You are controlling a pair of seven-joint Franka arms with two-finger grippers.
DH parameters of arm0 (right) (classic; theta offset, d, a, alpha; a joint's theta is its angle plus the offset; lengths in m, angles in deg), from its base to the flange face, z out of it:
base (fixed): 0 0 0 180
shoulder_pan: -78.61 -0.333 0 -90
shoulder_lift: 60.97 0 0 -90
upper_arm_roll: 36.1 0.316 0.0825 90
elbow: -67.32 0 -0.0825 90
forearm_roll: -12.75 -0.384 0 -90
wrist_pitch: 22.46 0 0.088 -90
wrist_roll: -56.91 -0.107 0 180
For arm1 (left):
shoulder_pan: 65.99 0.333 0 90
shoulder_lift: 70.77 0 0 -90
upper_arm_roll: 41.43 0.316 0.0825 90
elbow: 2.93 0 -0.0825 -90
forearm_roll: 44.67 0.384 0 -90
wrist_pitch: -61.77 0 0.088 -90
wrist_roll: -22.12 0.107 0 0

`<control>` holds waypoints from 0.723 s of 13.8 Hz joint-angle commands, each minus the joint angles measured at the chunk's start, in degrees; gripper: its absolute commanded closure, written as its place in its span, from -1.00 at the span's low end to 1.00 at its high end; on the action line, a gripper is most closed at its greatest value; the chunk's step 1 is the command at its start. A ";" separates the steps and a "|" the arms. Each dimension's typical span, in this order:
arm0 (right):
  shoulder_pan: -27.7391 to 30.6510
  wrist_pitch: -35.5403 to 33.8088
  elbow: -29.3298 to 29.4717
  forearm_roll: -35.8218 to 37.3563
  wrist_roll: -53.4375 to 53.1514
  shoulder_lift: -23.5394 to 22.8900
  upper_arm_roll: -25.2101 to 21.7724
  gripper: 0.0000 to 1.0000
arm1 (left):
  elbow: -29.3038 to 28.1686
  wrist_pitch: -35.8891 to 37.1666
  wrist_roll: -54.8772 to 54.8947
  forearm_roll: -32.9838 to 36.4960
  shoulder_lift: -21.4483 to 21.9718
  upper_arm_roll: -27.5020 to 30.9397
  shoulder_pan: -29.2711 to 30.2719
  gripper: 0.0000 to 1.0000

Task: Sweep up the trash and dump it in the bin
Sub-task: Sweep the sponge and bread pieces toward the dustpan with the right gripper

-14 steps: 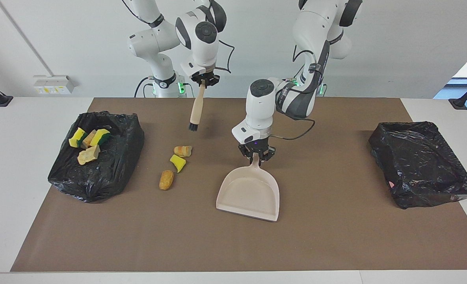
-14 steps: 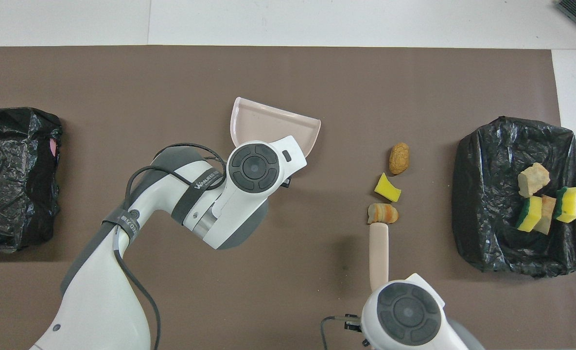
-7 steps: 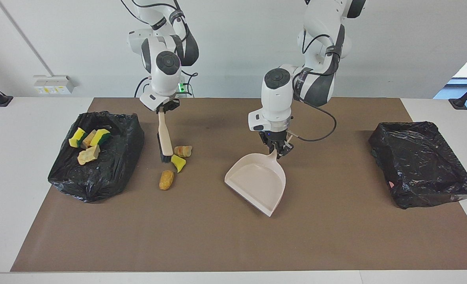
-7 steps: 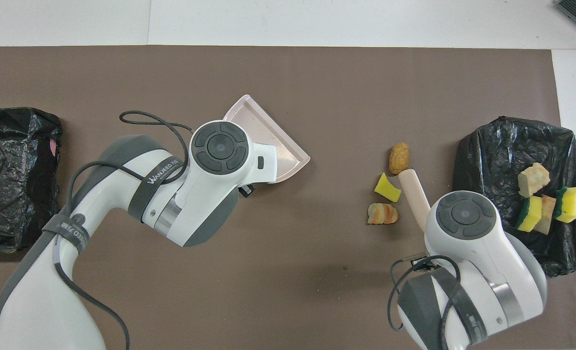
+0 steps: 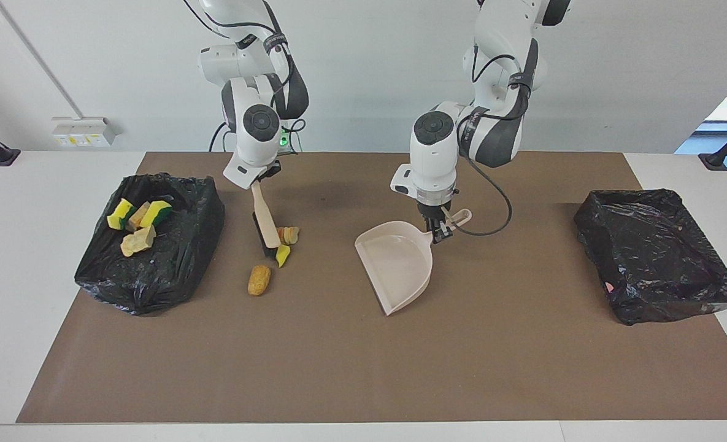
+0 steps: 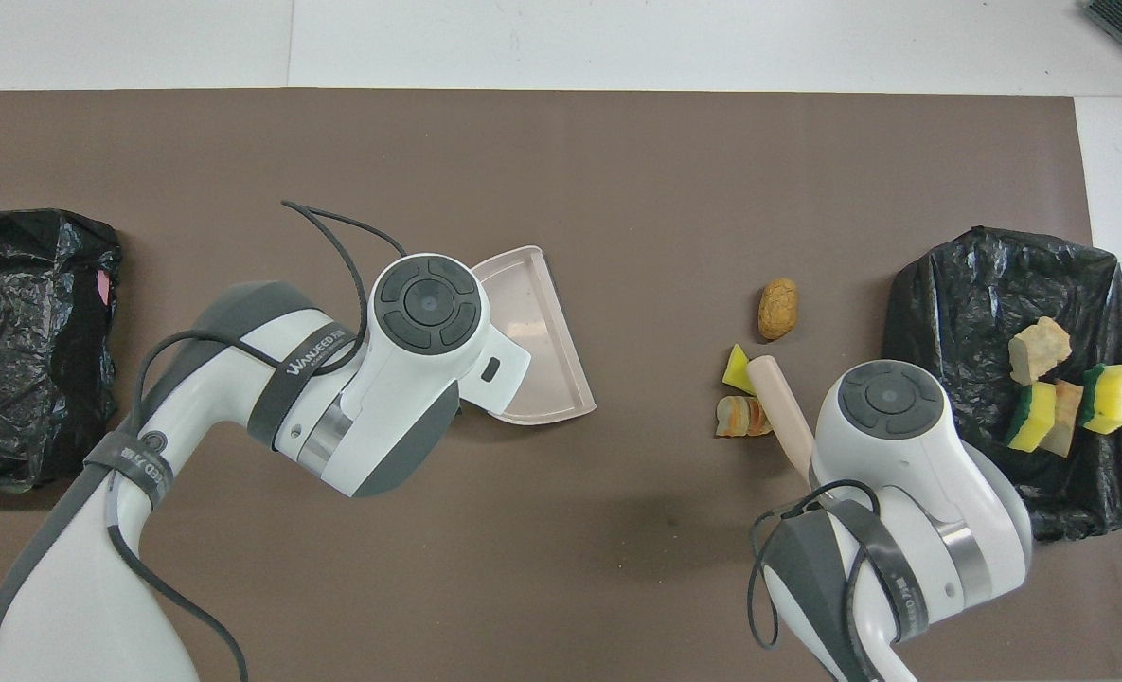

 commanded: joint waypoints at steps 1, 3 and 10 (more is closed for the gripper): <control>1.02 0.43 -1.45 -8.49 1.29 1.73 0.86 1.00 | -7.76 -0.51 3.38 -0.24 5.61 0.14 -3.34 1.00; 0.49 1.13 -1.80 -15.52 0.94 0.95 0.86 1.00 | -10.40 -0.34 3.12 -0.24 7.46 0.23 -4.59 1.00; -3.71 5.79 -1.10 -33.99 -4.16 -0.55 0.95 1.00 | -13.93 -1.75 -0.21 -0.33 9.66 0.14 -8.03 1.00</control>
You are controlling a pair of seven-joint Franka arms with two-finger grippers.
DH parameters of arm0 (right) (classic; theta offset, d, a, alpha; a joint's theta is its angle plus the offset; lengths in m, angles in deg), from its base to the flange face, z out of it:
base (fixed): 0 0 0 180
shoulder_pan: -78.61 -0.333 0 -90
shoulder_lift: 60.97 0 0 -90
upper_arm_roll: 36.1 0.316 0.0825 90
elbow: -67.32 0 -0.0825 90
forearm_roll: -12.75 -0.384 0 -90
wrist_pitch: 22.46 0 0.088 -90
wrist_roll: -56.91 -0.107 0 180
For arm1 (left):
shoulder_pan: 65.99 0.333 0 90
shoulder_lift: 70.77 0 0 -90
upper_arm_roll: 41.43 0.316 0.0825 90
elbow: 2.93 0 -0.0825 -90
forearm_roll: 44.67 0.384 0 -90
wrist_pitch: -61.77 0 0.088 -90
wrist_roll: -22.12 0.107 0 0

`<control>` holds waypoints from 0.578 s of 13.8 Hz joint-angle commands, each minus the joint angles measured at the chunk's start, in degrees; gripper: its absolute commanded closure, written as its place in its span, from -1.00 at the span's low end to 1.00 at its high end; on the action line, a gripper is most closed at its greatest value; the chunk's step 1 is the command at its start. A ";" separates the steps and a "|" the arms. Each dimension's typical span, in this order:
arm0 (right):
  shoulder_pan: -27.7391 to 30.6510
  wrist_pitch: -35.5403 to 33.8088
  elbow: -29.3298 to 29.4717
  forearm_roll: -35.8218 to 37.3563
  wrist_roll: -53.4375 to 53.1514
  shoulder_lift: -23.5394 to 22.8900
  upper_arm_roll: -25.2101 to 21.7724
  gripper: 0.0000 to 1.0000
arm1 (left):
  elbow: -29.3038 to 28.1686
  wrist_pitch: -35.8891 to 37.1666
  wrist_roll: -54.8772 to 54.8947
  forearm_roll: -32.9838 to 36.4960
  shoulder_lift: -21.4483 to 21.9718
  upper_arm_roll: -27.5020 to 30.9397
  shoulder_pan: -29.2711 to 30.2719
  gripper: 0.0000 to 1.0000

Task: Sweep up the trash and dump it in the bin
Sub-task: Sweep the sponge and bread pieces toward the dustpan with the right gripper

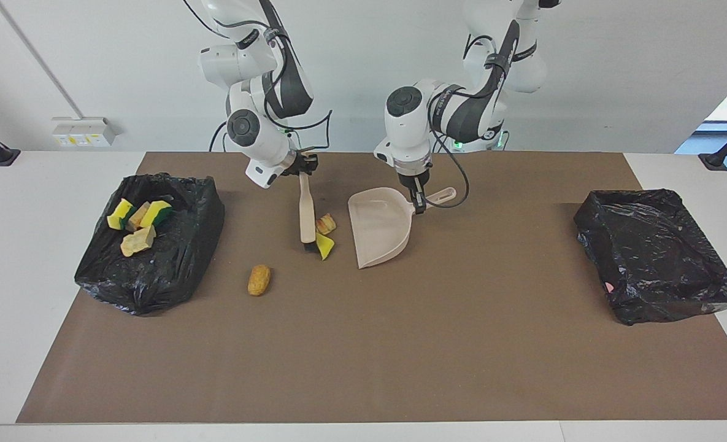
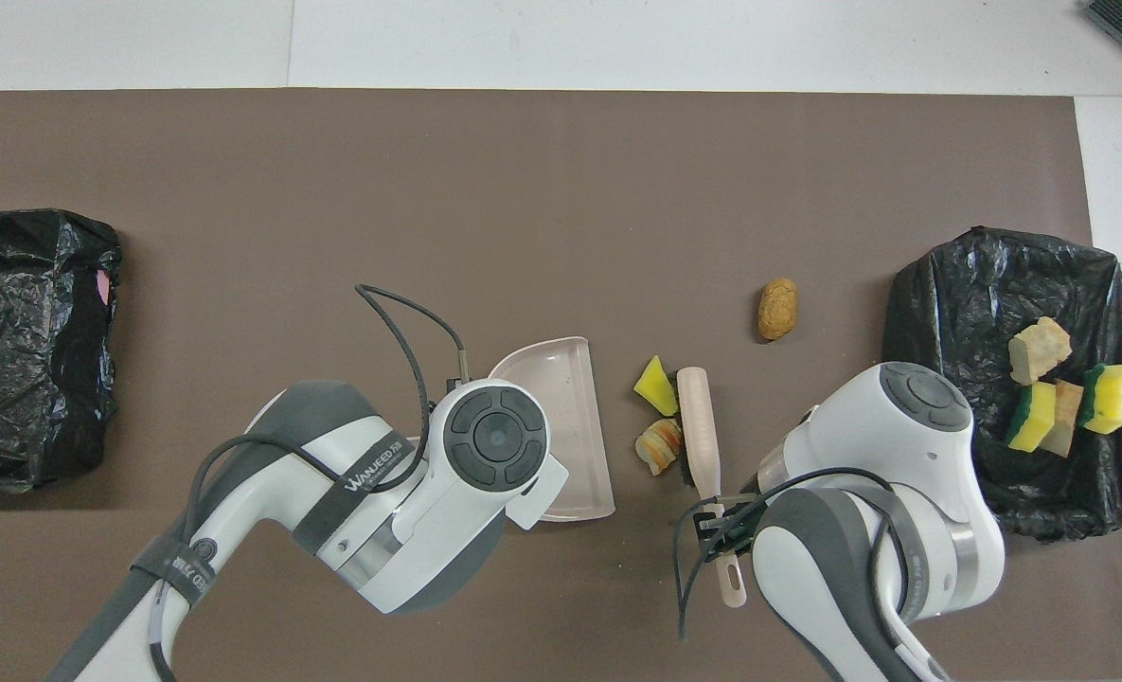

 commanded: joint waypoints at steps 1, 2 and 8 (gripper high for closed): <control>-2.70 2.19 -0.17 -6.25 -2.20 -0.50 0.34 1.00 | -3.41 -1.29 -1.37 -0.23 2.21 0.73 -1.17 1.00; -3.75 3.77 -0.17 -9.40 -2.47 -0.94 0.34 1.00 | -3.93 -1.29 -1.46 -0.23 2.56 0.73 -1.17 1.00; -3.51 -3.83 5.70 -14.02 -2.91 0.53 -1.24 1.00 | -4.73 -0.67 -1.55 -0.23 3.00 0.82 -0.91 1.00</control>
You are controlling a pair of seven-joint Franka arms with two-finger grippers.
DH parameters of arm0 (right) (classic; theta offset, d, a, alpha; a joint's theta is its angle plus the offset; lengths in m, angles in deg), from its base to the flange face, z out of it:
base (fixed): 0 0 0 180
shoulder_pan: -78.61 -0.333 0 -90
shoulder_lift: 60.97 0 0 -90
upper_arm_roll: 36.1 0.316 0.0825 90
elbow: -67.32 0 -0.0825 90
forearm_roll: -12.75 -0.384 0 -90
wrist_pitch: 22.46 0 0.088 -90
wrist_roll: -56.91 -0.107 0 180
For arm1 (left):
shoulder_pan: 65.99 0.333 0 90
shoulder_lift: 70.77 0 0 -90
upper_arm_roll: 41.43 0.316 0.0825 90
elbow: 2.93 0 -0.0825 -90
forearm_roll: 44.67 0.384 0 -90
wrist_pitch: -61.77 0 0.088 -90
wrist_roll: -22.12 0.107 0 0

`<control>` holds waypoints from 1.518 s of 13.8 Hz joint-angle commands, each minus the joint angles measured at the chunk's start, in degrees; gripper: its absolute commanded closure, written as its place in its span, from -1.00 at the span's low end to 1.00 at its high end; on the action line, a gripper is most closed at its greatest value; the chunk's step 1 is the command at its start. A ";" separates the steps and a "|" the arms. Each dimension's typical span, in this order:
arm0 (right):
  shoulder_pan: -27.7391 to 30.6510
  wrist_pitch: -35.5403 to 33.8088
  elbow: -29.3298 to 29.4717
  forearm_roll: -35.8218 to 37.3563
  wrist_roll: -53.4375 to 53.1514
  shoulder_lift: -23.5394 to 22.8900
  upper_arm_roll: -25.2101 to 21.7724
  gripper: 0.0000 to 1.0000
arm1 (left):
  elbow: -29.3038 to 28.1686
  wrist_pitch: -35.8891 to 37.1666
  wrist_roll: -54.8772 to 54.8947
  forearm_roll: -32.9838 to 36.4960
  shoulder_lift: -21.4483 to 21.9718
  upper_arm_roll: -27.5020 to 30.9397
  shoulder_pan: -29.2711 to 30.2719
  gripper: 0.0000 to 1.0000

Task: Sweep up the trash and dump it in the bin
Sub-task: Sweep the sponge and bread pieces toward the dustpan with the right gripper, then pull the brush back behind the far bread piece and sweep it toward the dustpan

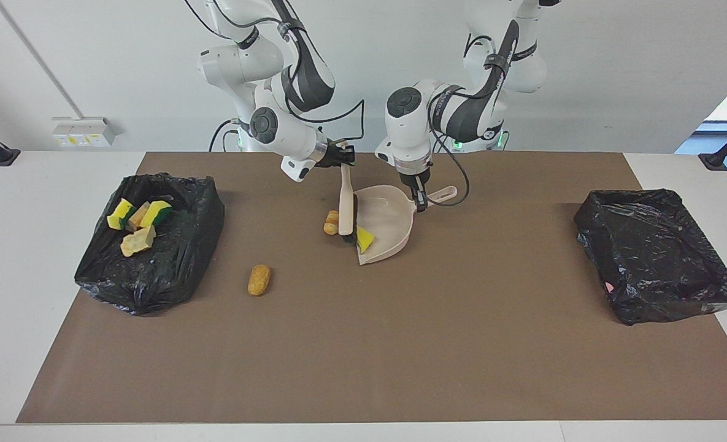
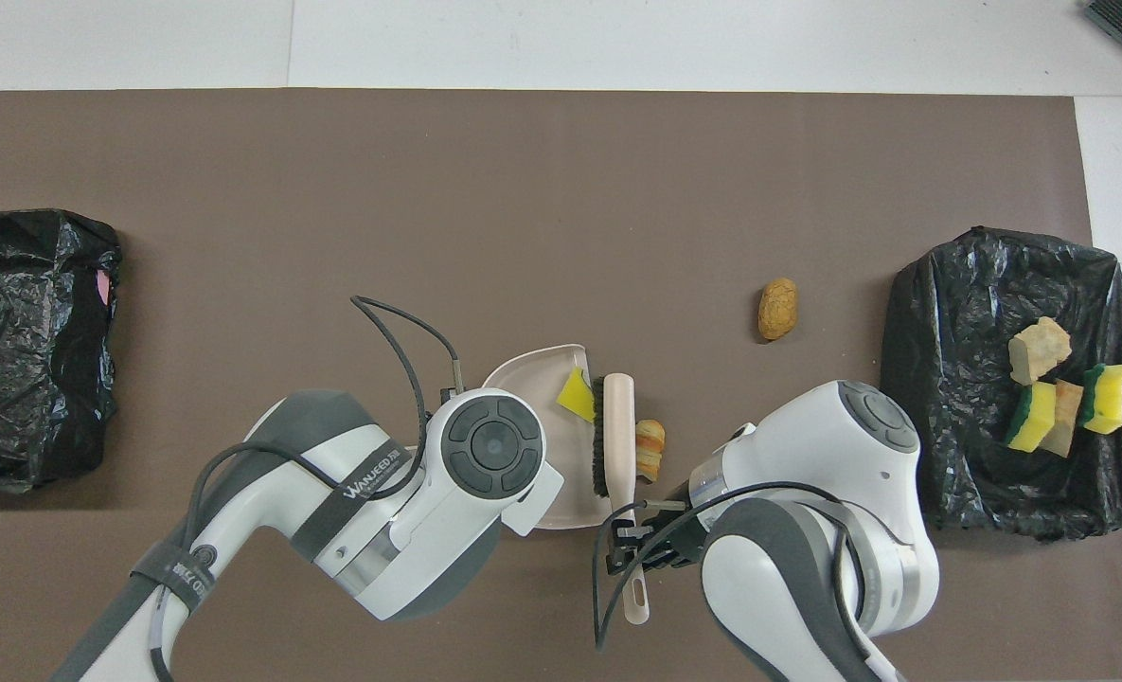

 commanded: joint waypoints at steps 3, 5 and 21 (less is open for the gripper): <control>10.18 -13.80 10.40 15.89 -0.16 2.80 -0.87 1.00 | -2.92 -0.50 -0.47 -0.21 2.40 0.63 -0.76 1.00; 11.95 -13.40 13.07 26.70 1.41 1.13 -0.52 1.00 | -2.92 -1.11 -1.00 -0.30 2.40 0.63 -0.32 1.00; 9.51 -8.72 12.03 43.30 11.97 -10.49 -0.26 1.00 | -9.59 -5.42 -7.85 -1.62 5.03 0.63 -4.01 1.00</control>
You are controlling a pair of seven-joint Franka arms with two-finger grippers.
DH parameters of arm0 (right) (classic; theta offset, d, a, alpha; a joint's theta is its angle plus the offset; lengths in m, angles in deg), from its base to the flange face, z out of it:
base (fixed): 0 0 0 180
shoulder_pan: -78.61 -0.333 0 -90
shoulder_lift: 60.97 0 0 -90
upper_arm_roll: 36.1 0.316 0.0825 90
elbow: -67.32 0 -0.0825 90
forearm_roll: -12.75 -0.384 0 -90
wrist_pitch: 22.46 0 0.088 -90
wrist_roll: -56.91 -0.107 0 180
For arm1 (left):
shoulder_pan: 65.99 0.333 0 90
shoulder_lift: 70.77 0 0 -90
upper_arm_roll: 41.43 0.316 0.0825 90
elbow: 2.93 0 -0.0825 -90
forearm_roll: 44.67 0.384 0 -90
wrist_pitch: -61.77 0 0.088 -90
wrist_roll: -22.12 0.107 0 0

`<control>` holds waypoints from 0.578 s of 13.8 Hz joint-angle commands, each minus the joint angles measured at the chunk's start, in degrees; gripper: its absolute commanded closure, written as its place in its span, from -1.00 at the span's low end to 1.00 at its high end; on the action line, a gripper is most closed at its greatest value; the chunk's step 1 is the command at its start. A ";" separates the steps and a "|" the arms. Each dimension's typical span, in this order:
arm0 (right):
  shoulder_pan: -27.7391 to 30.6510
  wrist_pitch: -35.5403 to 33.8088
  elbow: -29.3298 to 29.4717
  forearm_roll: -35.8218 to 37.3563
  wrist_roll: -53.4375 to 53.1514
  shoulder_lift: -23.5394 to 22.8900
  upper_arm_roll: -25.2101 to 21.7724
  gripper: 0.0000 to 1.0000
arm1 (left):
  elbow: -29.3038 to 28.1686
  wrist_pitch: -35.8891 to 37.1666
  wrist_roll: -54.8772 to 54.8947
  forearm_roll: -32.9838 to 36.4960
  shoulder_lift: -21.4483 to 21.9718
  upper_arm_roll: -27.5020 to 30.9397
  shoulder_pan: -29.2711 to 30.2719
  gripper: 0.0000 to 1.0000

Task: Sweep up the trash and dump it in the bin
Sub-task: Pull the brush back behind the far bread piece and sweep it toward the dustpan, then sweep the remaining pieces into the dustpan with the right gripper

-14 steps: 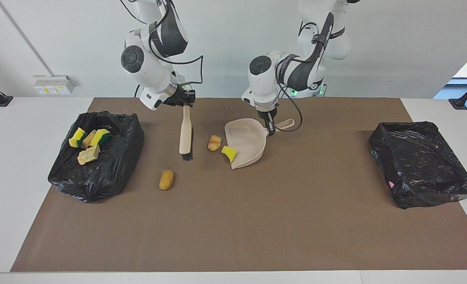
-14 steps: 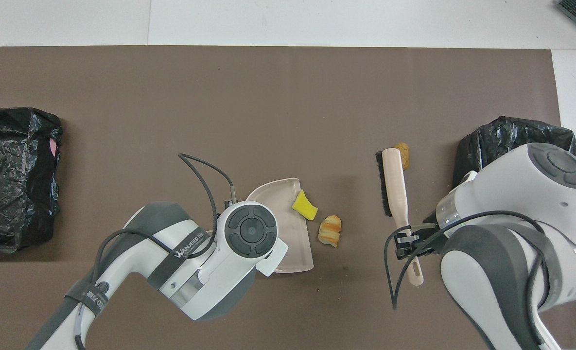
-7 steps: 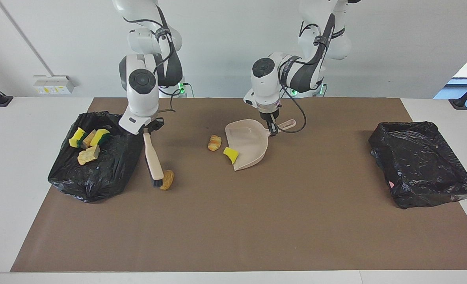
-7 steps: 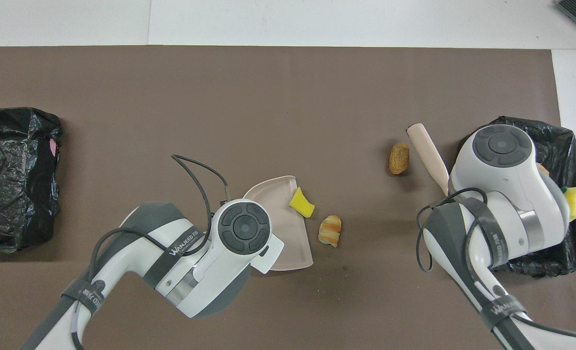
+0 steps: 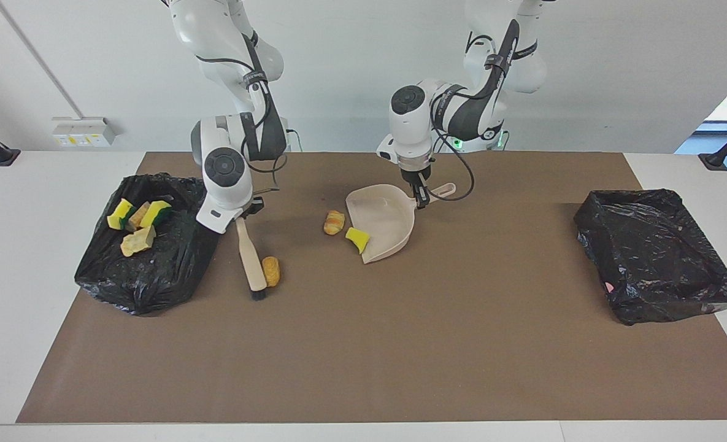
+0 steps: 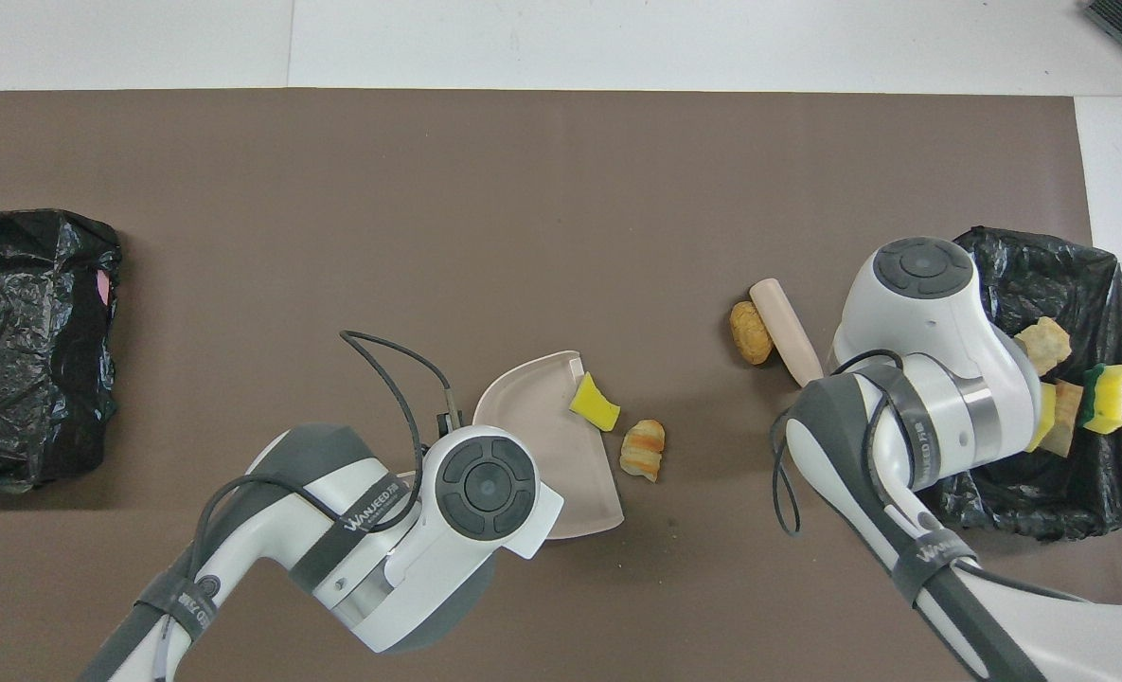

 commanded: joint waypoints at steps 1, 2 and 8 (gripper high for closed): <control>-4.35 -1.65 -4.86 -7.84 0.41 4.92 0.11 1.00 | -3.96 -1.22 -1.22 -0.84 2.71 0.55 -2.08 1.00; -6.11 -1.21 -6.71 -12.92 -2.55 6.33 0.11 1.00 | -4.39 -1.31 -1.57 -0.84 2.80 0.55 -1.99 1.00; -14.03 1.86 -11.99 -28.30 -8.12 10.55 0.11 1.00 | -4.58 -2.88 -1.92 -0.84 2.45 0.73 0.20 1.00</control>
